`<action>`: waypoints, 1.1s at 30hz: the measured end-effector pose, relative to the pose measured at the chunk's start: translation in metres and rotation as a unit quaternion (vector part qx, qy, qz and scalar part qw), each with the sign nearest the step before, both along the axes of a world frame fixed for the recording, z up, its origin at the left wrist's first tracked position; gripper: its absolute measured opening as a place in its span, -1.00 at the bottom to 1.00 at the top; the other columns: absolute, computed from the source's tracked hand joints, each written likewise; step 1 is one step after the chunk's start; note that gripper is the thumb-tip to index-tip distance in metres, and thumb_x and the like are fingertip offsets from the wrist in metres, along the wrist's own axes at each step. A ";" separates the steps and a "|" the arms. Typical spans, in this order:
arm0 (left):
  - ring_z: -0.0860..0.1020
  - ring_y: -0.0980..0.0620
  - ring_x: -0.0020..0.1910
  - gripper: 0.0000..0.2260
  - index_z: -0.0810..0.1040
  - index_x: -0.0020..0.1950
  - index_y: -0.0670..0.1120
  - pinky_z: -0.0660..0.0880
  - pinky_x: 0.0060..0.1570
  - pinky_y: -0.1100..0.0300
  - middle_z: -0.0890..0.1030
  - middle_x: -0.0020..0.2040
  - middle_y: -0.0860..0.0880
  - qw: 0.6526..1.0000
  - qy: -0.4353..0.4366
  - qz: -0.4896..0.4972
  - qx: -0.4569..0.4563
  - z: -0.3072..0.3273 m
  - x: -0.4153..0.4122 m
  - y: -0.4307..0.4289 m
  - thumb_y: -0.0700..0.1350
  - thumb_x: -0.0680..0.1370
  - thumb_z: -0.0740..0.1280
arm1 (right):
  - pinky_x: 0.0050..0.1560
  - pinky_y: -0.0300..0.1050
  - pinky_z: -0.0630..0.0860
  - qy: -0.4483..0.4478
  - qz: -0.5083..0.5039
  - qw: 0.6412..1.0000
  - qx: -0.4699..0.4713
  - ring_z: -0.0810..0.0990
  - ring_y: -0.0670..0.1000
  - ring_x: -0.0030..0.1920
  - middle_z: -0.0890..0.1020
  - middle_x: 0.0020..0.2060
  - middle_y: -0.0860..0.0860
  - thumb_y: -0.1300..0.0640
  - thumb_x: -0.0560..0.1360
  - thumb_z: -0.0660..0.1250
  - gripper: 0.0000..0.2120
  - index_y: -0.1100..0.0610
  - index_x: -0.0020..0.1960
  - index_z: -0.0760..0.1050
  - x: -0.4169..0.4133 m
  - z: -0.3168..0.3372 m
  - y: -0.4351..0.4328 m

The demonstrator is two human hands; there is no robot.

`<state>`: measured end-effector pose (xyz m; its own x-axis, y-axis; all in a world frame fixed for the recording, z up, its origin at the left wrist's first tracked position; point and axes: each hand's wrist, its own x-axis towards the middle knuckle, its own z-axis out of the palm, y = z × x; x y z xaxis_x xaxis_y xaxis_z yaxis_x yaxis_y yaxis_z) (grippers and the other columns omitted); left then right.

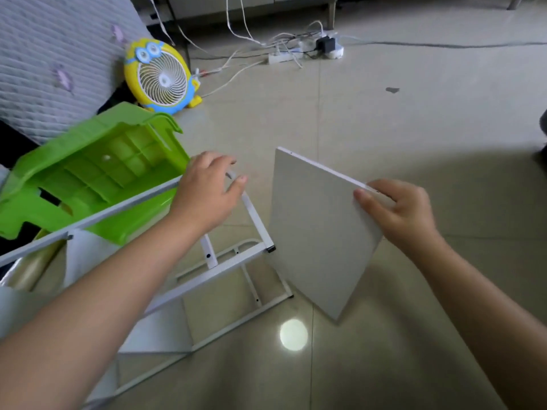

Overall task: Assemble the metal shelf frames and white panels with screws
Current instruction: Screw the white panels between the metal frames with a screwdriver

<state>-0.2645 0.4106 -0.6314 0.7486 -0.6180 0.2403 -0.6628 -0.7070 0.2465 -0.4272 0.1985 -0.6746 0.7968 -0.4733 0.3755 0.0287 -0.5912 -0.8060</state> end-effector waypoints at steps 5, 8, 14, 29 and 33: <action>0.36 -0.20 0.30 -0.32 0.38 0.33 -0.19 0.31 0.26 0.00 0.42 0.30 -0.25 0.973 0.095 0.144 0.154 0.002 0.029 0.063 0.26 0.39 0.14 | -0.38 -0.33 0.24 -0.035 -0.064 0.997 0.001 0.38 -0.06 -0.40 0.48 -0.49 0.15 -0.08 0.41 0.18 -0.50 0.38 -0.32 0.52 -0.002 -0.032 0.046; 0.35 -0.17 0.33 -0.21 0.33 0.40 -0.11 0.31 0.27 0.00 0.40 0.33 -0.21 0.968 0.155 0.150 0.129 0.003 0.036 0.069 0.32 0.29 0.07 | -0.35 -0.45 0.25 -0.054 -0.080 0.995 -0.030 0.39 -0.05 -0.39 0.50 -0.50 0.12 0.04 0.43 0.20 -0.62 0.34 -0.33 0.52 0.002 -0.046 0.085; 0.31 -0.16 0.36 -0.41 0.28 0.43 -0.10 0.24 0.29 0.05 0.35 0.38 -0.19 0.974 0.124 0.134 0.138 -0.004 0.042 0.073 0.21 0.52 0.21 | -0.35 -0.35 0.21 -0.070 -0.057 0.995 -0.043 0.34 -0.08 -0.34 0.45 -0.45 -0.03 0.09 0.43 0.20 -0.77 0.23 -0.25 0.50 0.016 -0.067 0.135; 0.28 -0.16 0.38 -0.34 0.16 0.49 -0.10 0.24 0.33 0.04 0.28 0.41 -0.19 0.981 0.118 0.064 0.140 -0.006 0.047 0.085 -0.09 0.47 0.39 | -0.41 -0.29 0.23 -0.073 -0.128 0.987 -0.058 0.34 -0.02 -0.37 0.46 -0.53 0.07 0.11 0.37 0.24 -0.72 0.31 -0.38 0.46 0.023 -0.056 0.153; 0.28 -0.18 0.36 -0.28 0.06 0.51 0.00 0.24 0.29 0.01 0.29 0.39 -0.18 0.976 0.109 0.069 0.175 -0.007 0.045 0.082 -0.04 0.46 0.38 | -0.38 -0.47 0.28 -0.056 -0.124 0.990 0.026 0.36 -0.12 -0.37 0.45 -0.50 0.00 0.18 0.29 0.38 -0.84 0.29 -0.35 0.53 0.031 -0.058 0.165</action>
<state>-0.2194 0.4929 -0.6386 0.8406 -0.5229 -0.1414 -0.5138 -0.8523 0.0980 -0.3960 0.3634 -0.7322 0.6086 -0.6702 0.4248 -0.0217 -0.5492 -0.8354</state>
